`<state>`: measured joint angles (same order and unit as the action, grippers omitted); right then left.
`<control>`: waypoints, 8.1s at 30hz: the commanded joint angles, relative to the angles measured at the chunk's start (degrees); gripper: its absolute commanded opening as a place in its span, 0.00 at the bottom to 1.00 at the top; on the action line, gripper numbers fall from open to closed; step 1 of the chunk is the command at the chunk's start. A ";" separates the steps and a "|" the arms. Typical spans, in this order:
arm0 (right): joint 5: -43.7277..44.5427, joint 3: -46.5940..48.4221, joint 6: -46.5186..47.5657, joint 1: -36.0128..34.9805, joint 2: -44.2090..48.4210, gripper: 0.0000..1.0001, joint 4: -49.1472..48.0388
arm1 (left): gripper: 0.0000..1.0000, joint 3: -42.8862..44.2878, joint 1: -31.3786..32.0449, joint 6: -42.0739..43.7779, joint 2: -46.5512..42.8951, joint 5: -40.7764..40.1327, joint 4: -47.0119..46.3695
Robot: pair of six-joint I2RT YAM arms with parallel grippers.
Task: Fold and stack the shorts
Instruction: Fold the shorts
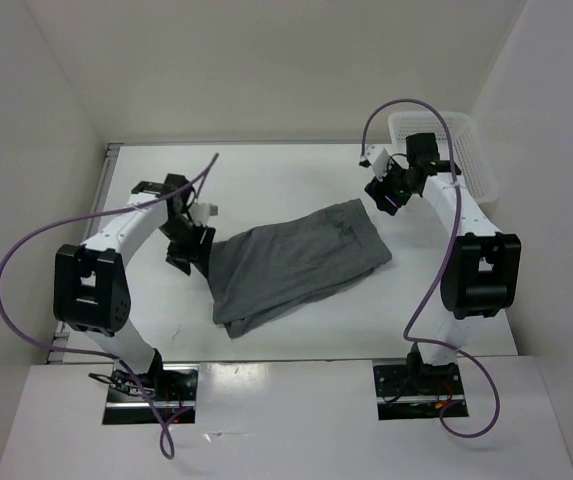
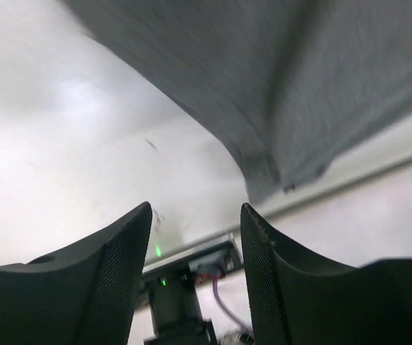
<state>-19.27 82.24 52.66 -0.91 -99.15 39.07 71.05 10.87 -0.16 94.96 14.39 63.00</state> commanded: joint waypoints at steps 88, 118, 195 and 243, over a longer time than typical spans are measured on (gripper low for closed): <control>-8.59 -13.59 -34.91 -6.12 0.19 0.59 -15.43 | 0.42 8.93 -13.77 0.16 17.02 8.11 -15.63; -14.74 -5.00 -25.69 -2.18 0.28 0.00 -10.25 | 0.00 17.80 -17.02 0.16 10.34 7.05 -12.65; 3.89 -19.14 -13.74 -8.15 1.76 0.63 -13.77 | 0.59 10.35 -4.73 0.16 2.44 -9.74 -10.80; 14.89 -27.04 12.02 -26.51 6.68 0.00 -6.82 | 0.00 -15.41 5.39 0.16 -1.71 -31.71 -25.83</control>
<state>-3.14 54.43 64.01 -27.99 -95.07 24.32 56.40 17.04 -0.19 95.68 -16.05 34.39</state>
